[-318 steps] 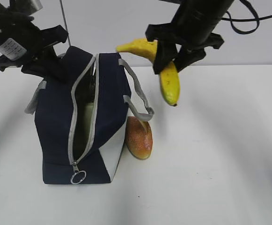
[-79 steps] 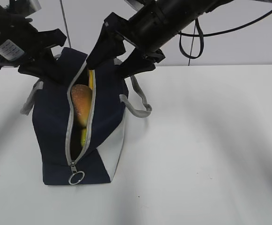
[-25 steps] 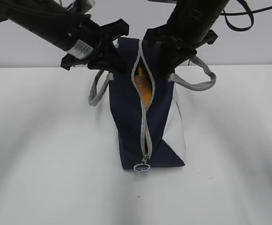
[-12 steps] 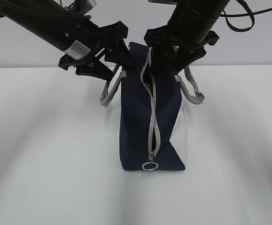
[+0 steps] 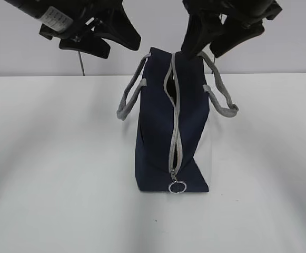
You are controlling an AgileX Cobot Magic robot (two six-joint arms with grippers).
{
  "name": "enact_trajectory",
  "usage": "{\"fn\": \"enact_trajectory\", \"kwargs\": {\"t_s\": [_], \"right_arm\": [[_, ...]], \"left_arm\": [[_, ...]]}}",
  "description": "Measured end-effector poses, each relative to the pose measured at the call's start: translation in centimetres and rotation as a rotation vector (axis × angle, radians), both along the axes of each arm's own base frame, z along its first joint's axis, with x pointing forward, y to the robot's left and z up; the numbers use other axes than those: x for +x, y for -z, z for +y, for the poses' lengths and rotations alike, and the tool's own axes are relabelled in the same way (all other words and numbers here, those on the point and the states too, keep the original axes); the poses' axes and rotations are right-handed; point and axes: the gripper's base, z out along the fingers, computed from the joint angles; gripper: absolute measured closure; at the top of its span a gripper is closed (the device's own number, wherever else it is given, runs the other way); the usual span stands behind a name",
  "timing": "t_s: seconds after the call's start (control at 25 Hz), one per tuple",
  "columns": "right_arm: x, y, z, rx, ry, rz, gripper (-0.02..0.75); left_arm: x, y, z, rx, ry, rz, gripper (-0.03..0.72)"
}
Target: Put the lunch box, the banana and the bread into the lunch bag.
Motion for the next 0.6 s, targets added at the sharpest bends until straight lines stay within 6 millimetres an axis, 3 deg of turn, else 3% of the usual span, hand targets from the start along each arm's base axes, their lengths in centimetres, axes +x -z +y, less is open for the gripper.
{"fn": "enact_trajectory", "kwargs": {"t_s": [0.28,0.6], "right_arm": [[-5.9,0.8,-1.5,0.085,-0.077,-0.098,0.279],[-12.2,6.4,-2.9,0.178,-0.184,-0.207,0.279]], "left_arm": [[-2.7,0.8,1.1,0.034,0.041,-0.008,0.18],[-7.3,2.1,2.3,-0.002,0.143,-0.038,0.204]]}}
